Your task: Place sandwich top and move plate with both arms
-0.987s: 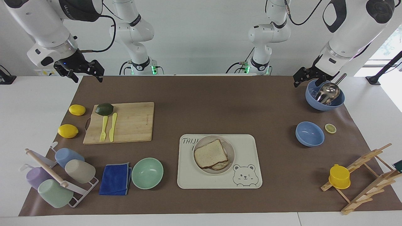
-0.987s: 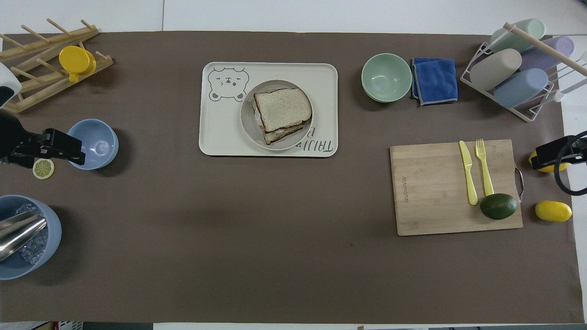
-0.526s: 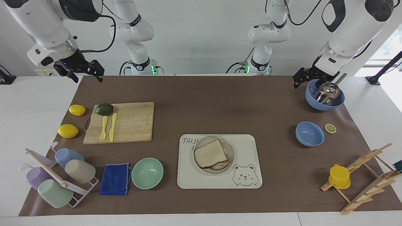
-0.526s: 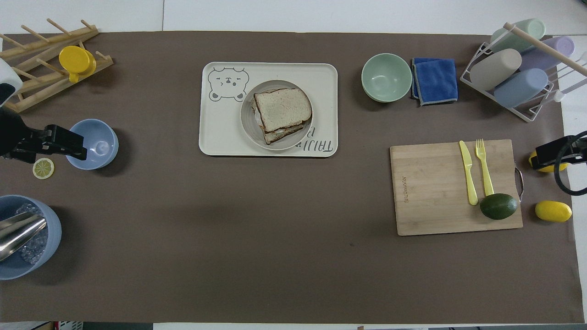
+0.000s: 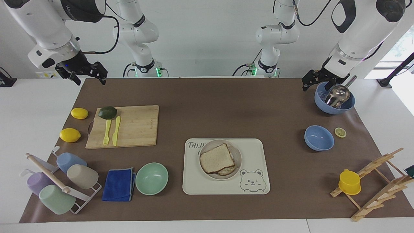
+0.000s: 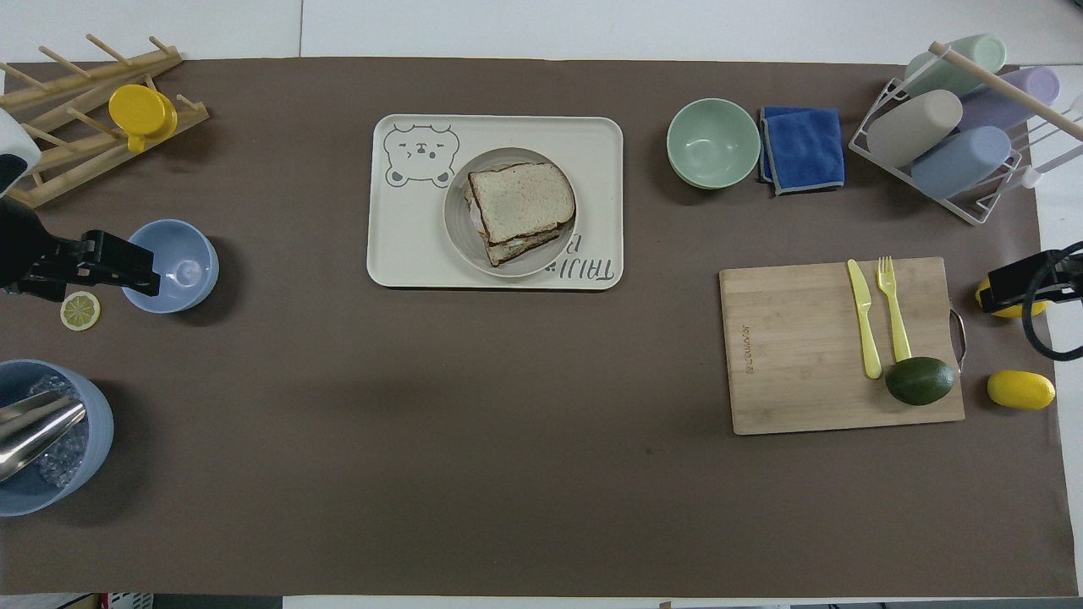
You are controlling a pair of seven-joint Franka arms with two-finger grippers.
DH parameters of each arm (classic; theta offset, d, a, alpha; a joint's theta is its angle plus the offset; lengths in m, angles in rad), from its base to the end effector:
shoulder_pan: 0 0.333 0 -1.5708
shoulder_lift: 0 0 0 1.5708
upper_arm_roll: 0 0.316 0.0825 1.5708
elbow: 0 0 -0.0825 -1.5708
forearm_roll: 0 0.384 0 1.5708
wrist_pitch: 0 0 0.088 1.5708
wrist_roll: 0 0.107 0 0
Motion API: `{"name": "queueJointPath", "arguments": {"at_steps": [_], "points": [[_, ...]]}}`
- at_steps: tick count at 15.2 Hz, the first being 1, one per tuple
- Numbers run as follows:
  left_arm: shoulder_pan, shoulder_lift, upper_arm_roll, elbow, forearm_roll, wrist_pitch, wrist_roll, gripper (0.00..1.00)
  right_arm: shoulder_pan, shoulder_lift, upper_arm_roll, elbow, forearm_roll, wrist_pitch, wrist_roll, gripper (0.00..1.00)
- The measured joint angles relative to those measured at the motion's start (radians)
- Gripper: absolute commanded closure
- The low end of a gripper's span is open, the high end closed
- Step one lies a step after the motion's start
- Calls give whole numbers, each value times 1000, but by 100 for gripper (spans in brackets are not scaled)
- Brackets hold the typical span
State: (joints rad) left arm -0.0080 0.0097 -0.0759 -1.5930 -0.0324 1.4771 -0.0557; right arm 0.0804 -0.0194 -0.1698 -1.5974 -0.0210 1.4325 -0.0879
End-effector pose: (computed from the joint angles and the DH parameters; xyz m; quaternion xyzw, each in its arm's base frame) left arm 0.5437 -0.0493 0.6013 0.9978 -0.0146 -0.0637 0.0121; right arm 0.5301 -0.0509 0.6115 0.9973 -0.0013 -0.0733 0.0024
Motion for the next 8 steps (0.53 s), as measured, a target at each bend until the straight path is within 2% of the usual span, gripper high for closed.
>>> {"name": "queueJointPath", "arguments": {"at_steps": [8], "points": [[16,0,-22,-2,0,0,0,0,0,0,0,0,0,0,0,0]]}}
